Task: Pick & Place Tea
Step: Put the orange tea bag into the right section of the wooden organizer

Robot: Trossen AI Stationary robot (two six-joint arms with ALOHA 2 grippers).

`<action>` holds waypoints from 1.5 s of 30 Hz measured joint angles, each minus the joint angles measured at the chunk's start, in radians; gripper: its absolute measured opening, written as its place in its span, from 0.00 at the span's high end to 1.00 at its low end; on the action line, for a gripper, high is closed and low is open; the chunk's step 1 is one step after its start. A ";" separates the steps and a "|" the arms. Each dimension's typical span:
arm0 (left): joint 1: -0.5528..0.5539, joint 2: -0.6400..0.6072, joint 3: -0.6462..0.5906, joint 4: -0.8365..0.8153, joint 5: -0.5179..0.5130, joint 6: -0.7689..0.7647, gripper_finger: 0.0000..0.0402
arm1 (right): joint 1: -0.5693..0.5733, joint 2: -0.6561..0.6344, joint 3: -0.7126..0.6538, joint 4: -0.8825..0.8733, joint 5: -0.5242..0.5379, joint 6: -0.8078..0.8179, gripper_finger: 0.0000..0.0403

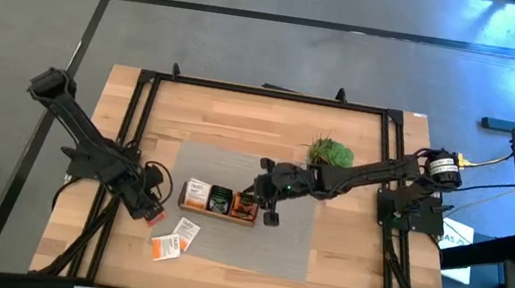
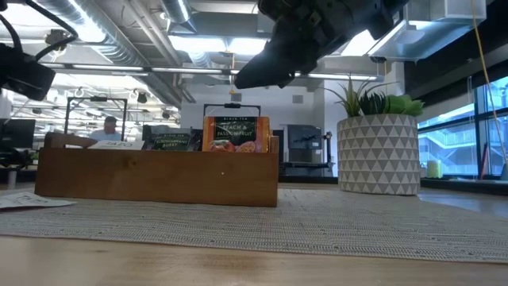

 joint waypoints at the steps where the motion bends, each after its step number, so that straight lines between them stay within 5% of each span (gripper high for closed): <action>1: 0.000 0.008 0.000 0.009 0.000 -0.001 0.71 | -0.002 0.000 0.000 0.002 0.000 0.000 0.71; 30: 0.001 0.244 0.006 0.072 0.091 -0.107 0.72 | -0.003 0.000 0.000 0.002 0.001 -0.006 0.71; 45: 0.002 0.249 0.005 0.088 0.075 -0.106 0.98 | -0.003 0.000 0.000 0.001 0.001 -0.032 0.71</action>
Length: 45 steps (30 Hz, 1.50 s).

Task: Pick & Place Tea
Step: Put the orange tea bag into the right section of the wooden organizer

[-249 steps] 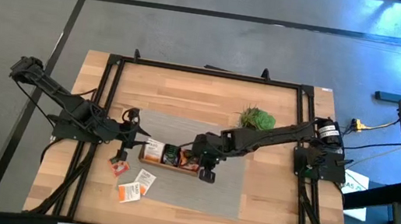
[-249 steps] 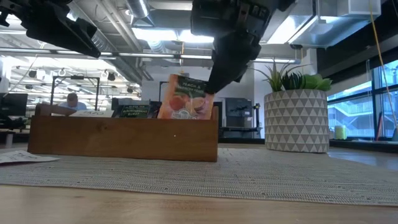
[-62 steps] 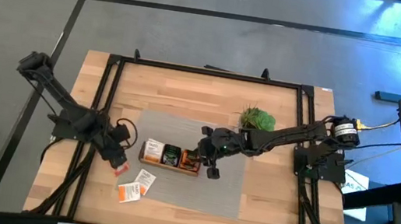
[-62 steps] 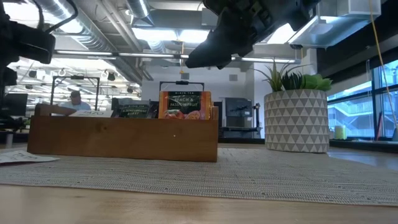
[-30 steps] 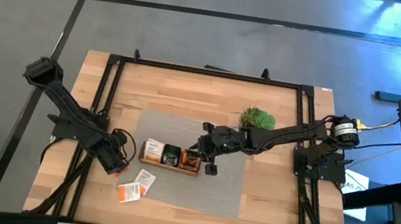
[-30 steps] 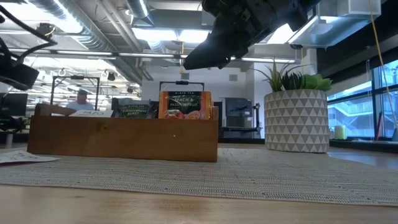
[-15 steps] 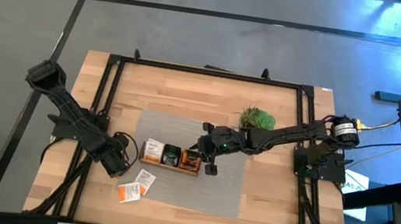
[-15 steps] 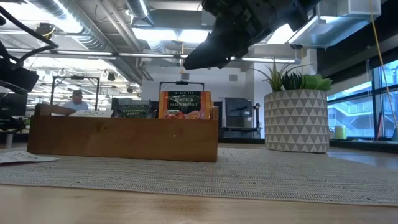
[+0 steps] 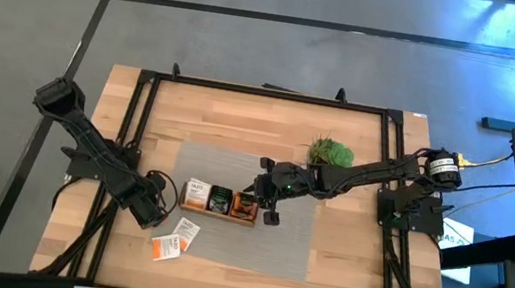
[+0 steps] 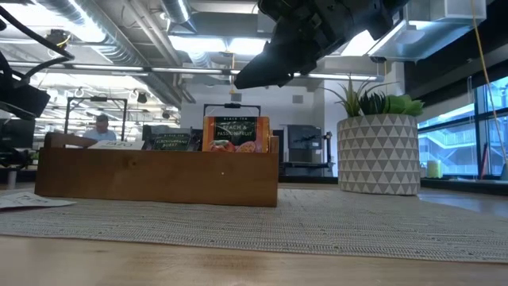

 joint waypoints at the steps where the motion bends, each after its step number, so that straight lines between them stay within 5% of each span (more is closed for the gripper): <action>1: 0.000 0.000 0.000 -0.001 -0.001 0.000 0.99 | 0.000 0.000 0.000 0.000 0.000 0.000 0.71; 22: 0.004 -0.147 0.136 -0.234 -0.150 0.117 1.00 | 0.000 0.000 0.000 0.000 0.002 -0.023 0.71; 30: 0.030 -0.164 0.289 -0.523 -0.256 0.170 1.00 | 0.000 0.000 0.000 0.018 0.002 -0.023 0.71; 36: 0.079 -0.165 0.386 -0.506 -0.421 0.379 1.00 | 0.000 0.000 -0.001 0.048 -0.012 0.093 0.71; 42: 0.157 -0.165 0.417 -0.300 -0.475 0.696 1.00 | 0.006 -0.036 0.005 0.075 -0.320 0.254 0.71; 45: 0.199 -0.158 0.418 -0.152 -0.478 0.877 1.00 | 0.020 -0.021 0.003 0.061 -0.331 0.304 0.71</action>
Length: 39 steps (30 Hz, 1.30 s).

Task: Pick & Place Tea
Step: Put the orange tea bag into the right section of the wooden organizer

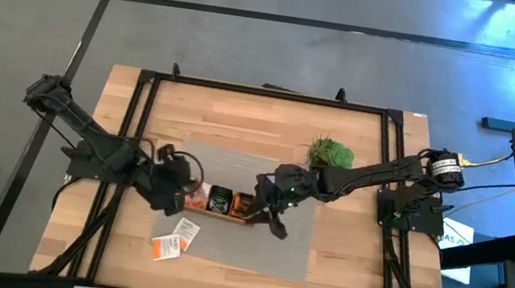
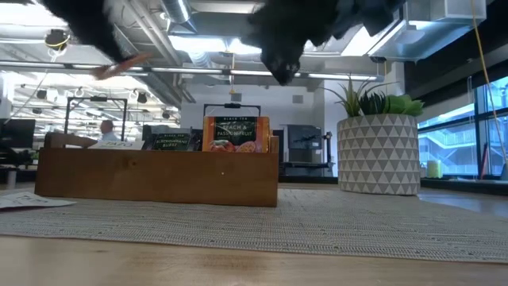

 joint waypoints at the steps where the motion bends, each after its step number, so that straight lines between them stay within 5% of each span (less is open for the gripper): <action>1: 0.013 0.006 0.000 0.054 0.002 0.064 1.00 | 0.004 0.004 0.000 -0.011 0.025 0.012 0.71; 7: 0.088 0.065 0.001 0.289 0.016 0.398 1.00 | 0.014 0.006 0.000 -0.024 0.167 0.040 0.71; 18: 0.152 0.198 0.001 0.396 -0.074 0.791 1.00 | -0.045 0.003 0.030 -0.064 0.174 0.010 0.70; 29: 0.153 0.219 0.001 0.447 -0.258 0.837 1.00 | -0.110 0.001 0.137 -0.085 0.306 0.047 0.43; 39: 0.153 0.219 0.001 0.524 -0.282 0.851 1.00 | -0.111 0.010 0.148 -0.069 0.386 0.089 0.47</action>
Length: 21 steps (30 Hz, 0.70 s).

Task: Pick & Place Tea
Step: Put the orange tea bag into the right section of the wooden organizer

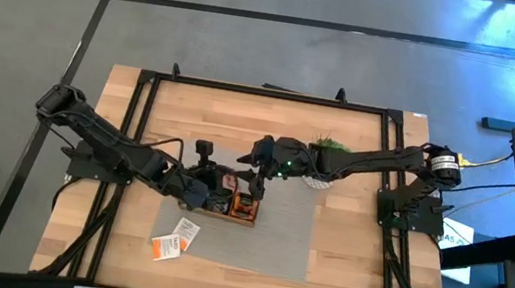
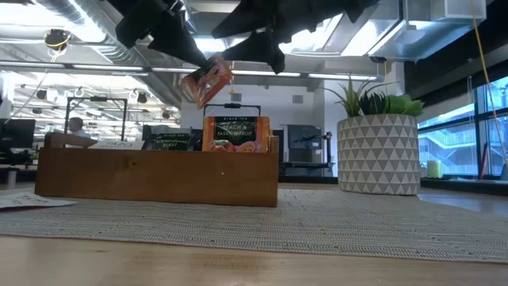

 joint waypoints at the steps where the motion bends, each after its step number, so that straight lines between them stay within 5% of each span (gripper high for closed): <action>1: 0.000 0.000 0.000 0.007 0.000 0.000 1.00 | 0.000 0.000 0.000 0.000 -0.001 -0.001 0.48; 21: 0.012 0.000 0.000 0.079 -0.031 -0.008 1.00 | 0.000 0.009 0.000 0.000 -0.011 0.007 0.78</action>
